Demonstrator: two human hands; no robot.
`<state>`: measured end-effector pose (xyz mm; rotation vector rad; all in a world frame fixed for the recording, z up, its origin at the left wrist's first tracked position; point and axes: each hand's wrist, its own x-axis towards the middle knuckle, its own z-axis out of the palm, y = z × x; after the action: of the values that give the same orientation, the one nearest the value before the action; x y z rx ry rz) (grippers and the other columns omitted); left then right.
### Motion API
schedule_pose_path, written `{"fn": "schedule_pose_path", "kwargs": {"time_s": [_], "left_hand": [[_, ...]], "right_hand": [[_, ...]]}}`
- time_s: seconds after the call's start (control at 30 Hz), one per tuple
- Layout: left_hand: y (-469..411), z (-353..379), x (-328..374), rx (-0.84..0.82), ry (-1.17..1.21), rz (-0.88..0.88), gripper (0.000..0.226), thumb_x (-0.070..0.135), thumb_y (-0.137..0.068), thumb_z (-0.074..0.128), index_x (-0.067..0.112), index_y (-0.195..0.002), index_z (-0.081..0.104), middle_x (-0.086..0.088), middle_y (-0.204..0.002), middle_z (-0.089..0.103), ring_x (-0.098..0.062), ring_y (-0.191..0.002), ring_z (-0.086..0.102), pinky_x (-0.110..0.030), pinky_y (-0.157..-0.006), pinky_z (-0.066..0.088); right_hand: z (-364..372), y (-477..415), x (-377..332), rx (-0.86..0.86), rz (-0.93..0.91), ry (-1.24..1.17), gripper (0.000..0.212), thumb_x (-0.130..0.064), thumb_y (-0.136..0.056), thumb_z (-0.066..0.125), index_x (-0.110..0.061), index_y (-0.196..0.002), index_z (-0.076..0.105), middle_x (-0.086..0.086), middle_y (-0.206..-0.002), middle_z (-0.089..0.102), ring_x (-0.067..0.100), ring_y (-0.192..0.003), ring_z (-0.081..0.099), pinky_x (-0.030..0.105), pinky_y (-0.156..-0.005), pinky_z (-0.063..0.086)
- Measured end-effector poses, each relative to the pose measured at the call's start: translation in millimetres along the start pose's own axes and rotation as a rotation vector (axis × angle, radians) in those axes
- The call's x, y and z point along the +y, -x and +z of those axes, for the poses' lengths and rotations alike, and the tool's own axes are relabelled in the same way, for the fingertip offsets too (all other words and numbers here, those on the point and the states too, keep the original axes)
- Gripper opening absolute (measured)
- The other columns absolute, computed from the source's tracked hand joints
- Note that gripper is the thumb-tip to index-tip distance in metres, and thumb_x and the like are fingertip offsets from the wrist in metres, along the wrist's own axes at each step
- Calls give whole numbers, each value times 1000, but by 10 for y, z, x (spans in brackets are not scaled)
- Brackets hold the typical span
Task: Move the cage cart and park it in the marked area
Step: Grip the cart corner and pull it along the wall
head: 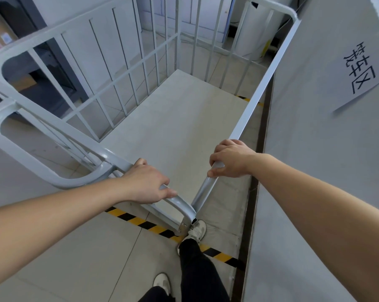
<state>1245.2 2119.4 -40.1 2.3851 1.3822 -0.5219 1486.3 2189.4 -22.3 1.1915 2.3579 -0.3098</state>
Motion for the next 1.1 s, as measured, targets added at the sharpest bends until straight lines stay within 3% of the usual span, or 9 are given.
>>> {"fn": "schedule_pose_path", "kwargs": {"time_s": [0.63,0.83,0.97,1.1], "left_hand": [[44,-48,11,-33,33,-18,47,65,-92,28,28,-66,41,11,-64,46,-13,-74,46,-39,-98,30],[47,-72,-25,-105,104,-43,46,65,-91,30,28,-66,41,7,-71,49,-17,-82,46,-40,-96,31],[74,-63,-78,-97,53,-31,55,65,-92,28,19,-98,57,2,-90,56,-18,-95,46,-39,-97,31],[199,-101,-259,23,2,-80,57,62,-93,31,21,-124,53,-1,-115,58,-20,-113,45,-39,-100,29]], "right_hand": [[-136,-27,-69,-110,34,23,55,-67,-85,43,-33,-127,54,-2,-135,47,21,-136,24,37,-112,14],[-276,-173,-158,-304,7,219,62,-66,-89,36,-24,-134,51,5,-137,47,26,-132,30,42,-109,24],[-389,-332,-306,-464,-12,335,60,-58,-93,38,-14,-131,53,5,-138,50,30,-132,36,43,-107,31],[-541,-486,-544,-465,-121,240,62,-55,-94,40,-9,-134,50,8,-139,49,29,-127,45,42,-104,38]]}}
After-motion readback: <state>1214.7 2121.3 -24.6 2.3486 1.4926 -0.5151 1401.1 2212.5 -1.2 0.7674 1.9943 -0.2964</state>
